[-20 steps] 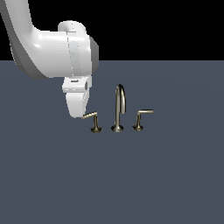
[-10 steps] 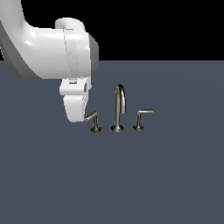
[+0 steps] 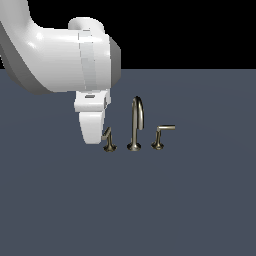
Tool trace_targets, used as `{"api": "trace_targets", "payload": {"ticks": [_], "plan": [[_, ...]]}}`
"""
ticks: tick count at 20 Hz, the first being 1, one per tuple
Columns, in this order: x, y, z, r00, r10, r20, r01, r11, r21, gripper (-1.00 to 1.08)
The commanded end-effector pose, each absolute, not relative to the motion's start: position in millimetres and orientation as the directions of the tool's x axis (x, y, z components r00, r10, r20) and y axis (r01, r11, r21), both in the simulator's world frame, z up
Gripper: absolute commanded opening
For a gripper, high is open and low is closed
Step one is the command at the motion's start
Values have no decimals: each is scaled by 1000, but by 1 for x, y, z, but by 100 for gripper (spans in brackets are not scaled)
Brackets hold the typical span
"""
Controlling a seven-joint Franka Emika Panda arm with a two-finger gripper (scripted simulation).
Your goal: Turn on the faucet by rotating a designated handle.
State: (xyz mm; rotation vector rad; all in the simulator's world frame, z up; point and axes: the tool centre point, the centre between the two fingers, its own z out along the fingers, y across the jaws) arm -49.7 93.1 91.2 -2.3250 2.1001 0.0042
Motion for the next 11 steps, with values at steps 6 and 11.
{"api": "trace_targets", "payload": {"ticks": [6,11], "plan": [[-42,59,91,85,-996,-4,-996,-85,-2,-100],[-36,31,91,72,-997,0,-997,-72,0,-100]]}}
